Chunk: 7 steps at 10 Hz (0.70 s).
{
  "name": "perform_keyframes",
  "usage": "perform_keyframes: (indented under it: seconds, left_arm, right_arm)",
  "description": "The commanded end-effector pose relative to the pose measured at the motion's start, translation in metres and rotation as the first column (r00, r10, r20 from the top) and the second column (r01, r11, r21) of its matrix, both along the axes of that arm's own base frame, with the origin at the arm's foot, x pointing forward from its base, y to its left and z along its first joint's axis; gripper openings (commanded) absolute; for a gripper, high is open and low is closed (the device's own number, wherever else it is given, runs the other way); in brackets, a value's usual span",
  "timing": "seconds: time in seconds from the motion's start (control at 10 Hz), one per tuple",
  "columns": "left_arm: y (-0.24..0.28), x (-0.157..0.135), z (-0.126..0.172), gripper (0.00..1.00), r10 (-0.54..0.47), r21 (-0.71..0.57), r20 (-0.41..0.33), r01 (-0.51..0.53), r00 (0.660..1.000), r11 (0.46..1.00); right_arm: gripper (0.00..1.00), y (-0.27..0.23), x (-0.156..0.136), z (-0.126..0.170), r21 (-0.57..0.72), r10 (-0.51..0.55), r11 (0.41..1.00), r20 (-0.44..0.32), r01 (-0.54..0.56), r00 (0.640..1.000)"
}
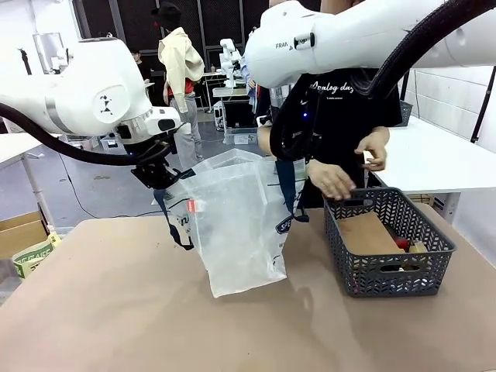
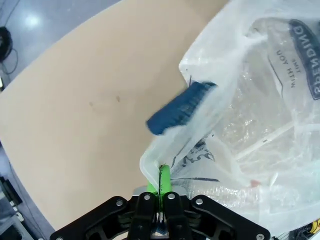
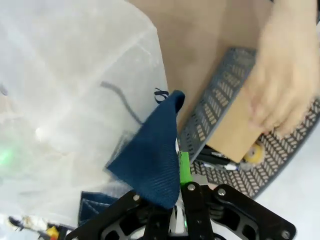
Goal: Transfer purchased items from the store into the shopping bag.
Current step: Open the Reusable shopping bag in the center of the table.
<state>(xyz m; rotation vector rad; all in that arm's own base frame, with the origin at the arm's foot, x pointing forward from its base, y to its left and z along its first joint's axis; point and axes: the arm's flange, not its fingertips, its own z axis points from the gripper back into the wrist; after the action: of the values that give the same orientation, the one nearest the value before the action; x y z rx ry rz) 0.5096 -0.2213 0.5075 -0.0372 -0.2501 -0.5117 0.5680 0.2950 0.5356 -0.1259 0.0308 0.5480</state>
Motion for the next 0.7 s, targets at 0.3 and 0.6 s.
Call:
perform_keyframes:
  seconds: [0.3, 0.6]
  left_arm:
    - [-0.014, 0.012, -0.009, 0.0, -0.179, -0.093, 0.109, 0.19, 0.978, 0.977]
    - [-0.02, 0.011, -0.004, 0.0, -0.131, -0.039, 0.085, 0.134, 0.988, 0.99]
  right_arm:
    - [0.0, -0.01, -0.022, -0.018, 0.064, 0.041, 0.997, 0.058, -0.044, 0.997]
    - [0.0, 0.004, -0.002, -0.006, 0.025, 0.011, 1.0, 0.049, -0.012, 0.999]
